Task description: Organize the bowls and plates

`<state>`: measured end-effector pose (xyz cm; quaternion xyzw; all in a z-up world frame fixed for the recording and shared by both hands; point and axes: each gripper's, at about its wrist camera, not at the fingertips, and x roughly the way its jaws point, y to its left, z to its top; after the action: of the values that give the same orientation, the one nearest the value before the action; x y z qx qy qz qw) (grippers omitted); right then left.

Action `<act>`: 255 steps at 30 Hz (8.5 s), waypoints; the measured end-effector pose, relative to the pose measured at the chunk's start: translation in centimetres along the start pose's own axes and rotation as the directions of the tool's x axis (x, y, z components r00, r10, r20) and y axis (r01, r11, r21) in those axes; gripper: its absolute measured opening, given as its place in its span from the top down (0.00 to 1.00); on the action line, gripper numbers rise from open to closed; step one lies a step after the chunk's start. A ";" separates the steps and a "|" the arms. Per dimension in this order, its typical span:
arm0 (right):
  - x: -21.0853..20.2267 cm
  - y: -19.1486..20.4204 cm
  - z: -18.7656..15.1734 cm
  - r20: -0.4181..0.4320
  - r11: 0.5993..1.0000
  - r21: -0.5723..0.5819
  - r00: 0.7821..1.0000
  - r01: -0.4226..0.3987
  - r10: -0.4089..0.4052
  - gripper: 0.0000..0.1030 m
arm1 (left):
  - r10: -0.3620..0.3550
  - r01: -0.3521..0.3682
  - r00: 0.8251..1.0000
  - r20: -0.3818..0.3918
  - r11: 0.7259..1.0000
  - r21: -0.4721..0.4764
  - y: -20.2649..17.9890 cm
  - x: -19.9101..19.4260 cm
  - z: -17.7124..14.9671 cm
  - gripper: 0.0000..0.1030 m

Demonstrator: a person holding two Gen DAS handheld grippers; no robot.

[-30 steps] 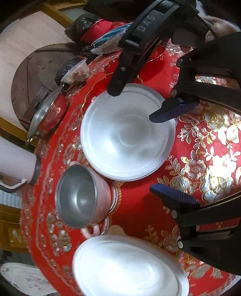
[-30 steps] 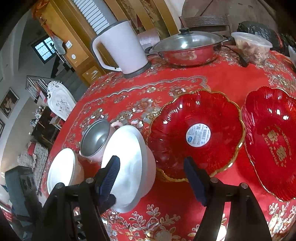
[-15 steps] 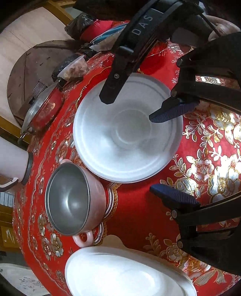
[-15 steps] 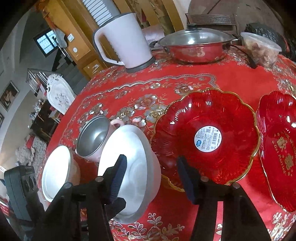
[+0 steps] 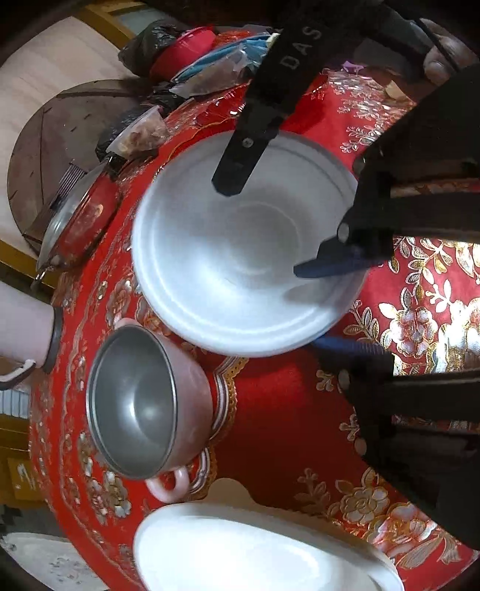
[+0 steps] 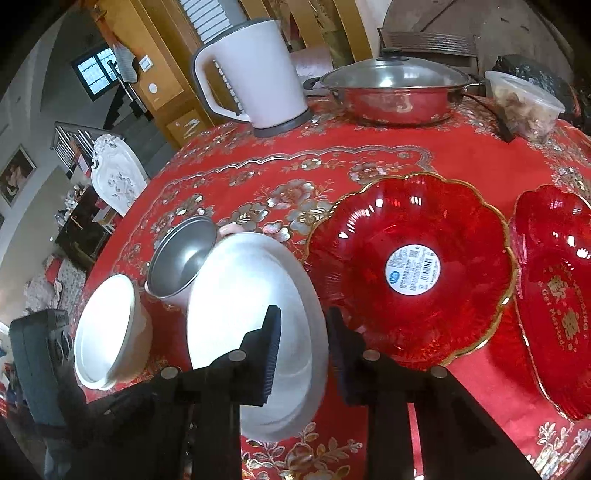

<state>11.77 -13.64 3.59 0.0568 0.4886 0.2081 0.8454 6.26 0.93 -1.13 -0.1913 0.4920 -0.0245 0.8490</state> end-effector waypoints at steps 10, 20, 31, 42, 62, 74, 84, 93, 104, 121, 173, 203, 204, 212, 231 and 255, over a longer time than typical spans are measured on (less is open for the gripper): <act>-1.5 -1.0 -0.6 0.012 1.000 0.014 1.000 0.001 -0.002 0.75 | -0.003 0.002 1.000 0.021 0.999 0.042 -1.2 -1.2 0.0 0.80; -4.9 -2.6 0.5 0.076 0.999 0.040 0.997 0.022 -0.025 0.75 | -0.004 -0.005 0.997 0.078 0.994 0.111 -4.6 -2.9 1.9 0.80; -5.0 -5.6 2.3 0.086 0.993 0.098 0.993 0.068 -0.077 0.75 | 0.028 -0.043 0.995 0.092 0.986 0.159 -7.9 -0.8 4.6 0.80; -1.5 -8.2 2.6 0.044 0.986 0.145 0.995 0.086 -0.093 0.75 | 0.085 -0.092 0.995 0.054 0.982 0.163 -8.5 3.5 5.3 0.80; -3.3 -9.1 2.8 0.112 0.981 0.176 0.989 0.081 -0.102 0.55 | 0.171 -0.187 0.981 0.093 0.961 0.205 -8.8 4.6 5.9 0.76; -5.6 -8.6 0.1 0.125 0.978 0.209 0.992 -0.006 -0.021 0.46 | 0.154 -0.199 0.965 0.211 0.957 0.212 -8.2 0.5 4.1 0.42; -6.3 -9.0 -2.8 0.098 0.969 0.243 0.995 -0.042 0.019 0.45 | 0.133 -0.179 0.969 0.210 0.958 0.223 -7.2 -0.9 2.2 0.42; -6.3 -9.1 -4.0 0.081 0.963 0.266 0.997 -0.039 0.018 0.44 | 0.145 -0.192 0.967 0.208 0.955 0.225 -6.7 -0.8 1.2 0.42; -5.0 -9.2 -4.5 0.054 0.957 0.289 0.998 -0.034 0.019 0.44 | 0.166 -0.215 0.962 0.216 0.951 0.224 -5.8 -0.8 1.2 0.42; -4.3 -11.7 -4.6 0.106 0.919 0.393 0.994 -0.022 -0.021 0.44 | 0.198 -0.217 0.973 0.117 0.959 0.183 -3.8 0.9 2.0 0.42; -0.7 -15.1 -2.2 0.126 0.848 0.510 0.988 -0.142 0.090 0.61 | 0.185 -0.165 0.978 -0.101 0.971 0.174 -6.0 7.8 14.6 0.42; -1.5 -16.7 -3.5 0.175 0.799 0.544 0.966 -0.255 0.189 0.69 | -0.096 0.090 0.975 -0.202 0.995 -0.037 -4.8 7.7 15.0 0.44; -1.5 -16.9 -3.5 0.175 0.798 0.546 0.966 -0.256 0.190 0.69 | -0.113 0.106 0.972 -0.205 0.993 -0.045 -4.8 7.7 15.1 0.44; -1.2 -17.1 -3.9 0.156 0.793 0.553 0.967 -0.255 0.201 0.69 | -0.085 0.090 0.967 -0.239 0.996 0.013 -5.6 8.6 15.2 0.58; -1.7 -16.3 -3.2 0.163 0.821 0.518 0.970 -0.240 0.181 0.70 | -0.094 0.102 0.962 -0.258 0.995 0.015 -5.4 9.7 14.3 0.89; -2.0 -14.3 -1.3 0.133 0.895 0.404 0.980 -0.189 0.147 0.84 | -0.105 0.117 0.972 -0.211 0.992 0.044 -6.1 5.9 13.6 0.91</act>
<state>14.00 -27.54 0.20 0.2872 0.4723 0.1689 0.8161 21.73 -2.00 2.14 -0.1911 0.5659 -0.1056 0.7950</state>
